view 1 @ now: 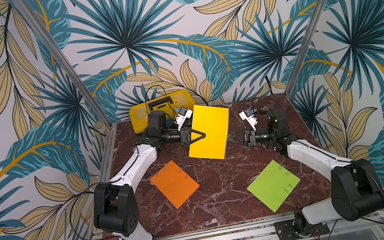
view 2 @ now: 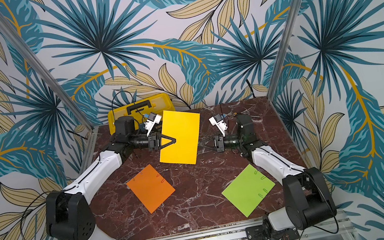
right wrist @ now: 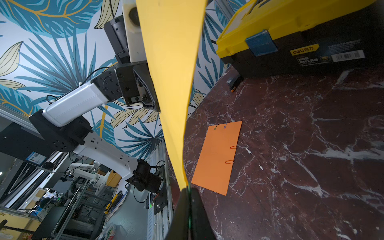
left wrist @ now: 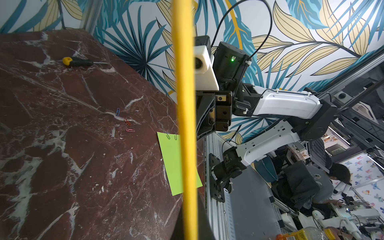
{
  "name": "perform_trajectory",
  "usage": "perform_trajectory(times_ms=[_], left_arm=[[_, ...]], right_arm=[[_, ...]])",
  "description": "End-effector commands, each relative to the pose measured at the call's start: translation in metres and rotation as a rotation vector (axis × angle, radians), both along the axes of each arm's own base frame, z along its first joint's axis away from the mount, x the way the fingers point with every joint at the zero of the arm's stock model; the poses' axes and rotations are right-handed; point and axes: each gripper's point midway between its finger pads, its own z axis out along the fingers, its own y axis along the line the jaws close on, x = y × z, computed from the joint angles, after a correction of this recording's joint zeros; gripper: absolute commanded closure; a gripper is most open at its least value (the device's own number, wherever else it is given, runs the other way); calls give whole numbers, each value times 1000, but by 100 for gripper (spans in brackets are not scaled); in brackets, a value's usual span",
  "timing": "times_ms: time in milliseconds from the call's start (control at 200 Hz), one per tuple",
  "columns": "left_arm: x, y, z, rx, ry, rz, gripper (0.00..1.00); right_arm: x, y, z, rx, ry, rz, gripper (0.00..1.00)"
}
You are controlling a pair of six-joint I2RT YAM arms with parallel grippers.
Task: Unclip the paperclips from the documents
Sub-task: Remove the paper clip from the document.
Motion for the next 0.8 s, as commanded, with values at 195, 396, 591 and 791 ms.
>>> perform_trajectory(times_ms=[195,396,591,791], left_arm=[[-3,5,16,-17,-65,5,100],[-3,5,16,-17,-65,6,100],[-3,6,15,-16,-64,7,100],[-2,6,14,-15,-62,9,100]], right_arm=[[-2,-1,-3,-8,4,1,93],[1,-4,-8,-24,19,-19,93],[9,-15,-34,-122,84,-81,93],[25,-46,-79,-242,238,-215,93]])
